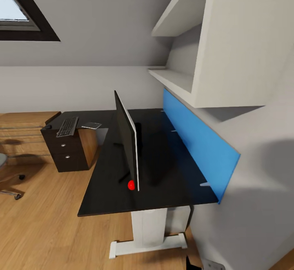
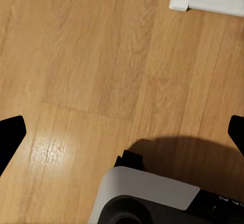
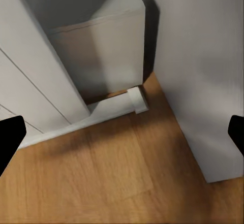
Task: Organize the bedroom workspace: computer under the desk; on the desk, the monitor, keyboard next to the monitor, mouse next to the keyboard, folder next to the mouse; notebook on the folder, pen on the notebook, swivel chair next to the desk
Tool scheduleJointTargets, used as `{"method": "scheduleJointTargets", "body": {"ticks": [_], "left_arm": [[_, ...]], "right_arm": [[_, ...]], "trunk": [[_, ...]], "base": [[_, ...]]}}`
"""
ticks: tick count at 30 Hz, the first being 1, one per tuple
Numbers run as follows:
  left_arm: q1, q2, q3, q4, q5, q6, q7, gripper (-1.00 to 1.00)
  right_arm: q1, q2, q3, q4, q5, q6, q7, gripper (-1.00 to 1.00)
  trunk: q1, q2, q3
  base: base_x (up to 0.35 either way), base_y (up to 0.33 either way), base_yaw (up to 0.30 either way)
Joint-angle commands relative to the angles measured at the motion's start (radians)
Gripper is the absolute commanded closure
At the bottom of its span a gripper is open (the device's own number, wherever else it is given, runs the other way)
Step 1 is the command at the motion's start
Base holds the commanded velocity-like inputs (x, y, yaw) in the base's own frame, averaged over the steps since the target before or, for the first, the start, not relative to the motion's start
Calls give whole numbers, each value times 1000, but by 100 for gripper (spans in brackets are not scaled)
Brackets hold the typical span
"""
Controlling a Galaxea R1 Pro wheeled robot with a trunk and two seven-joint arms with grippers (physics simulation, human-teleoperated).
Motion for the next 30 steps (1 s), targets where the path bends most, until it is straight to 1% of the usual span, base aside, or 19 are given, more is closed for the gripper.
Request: {"method": "scheduleJointTargets", "body": {"ticks": [1,6,13,19,26,30], "left_arm": [[1,0,-1,-3,8,4,3,-100],[1,0,-2,-3,8,-21,3,-100],[1,0,-3,-1,7,-31,3,-100],[1,-3,-4,18,7,-26,3,-100],[1,-4,-4,21,7,-23,3,-100],[1,-10,-5,21,7,-22,3,-100]], "right_arm": [[-1,1,9,2,-1,-8,-8,-100],[0,6,9,11,0,-74,-8,-100],[0,6,9,13,1,-88,-8,-100],[0,9,9,14,0,-92,-9,-100],[0,9,9,14,-1,-95,-12,-100],[0,9,9,14,-1,-96,-13,-100]], "trunk": [[0,-1,-1],[-19,34,15],[-46,83,37],[-69,125,55],[-96,174,77],[-111,202,90]], "base": [[0,0,0],[0,0,0],[0,0,0],[0,0,18],[0,0,237],[0,0,267]]}}
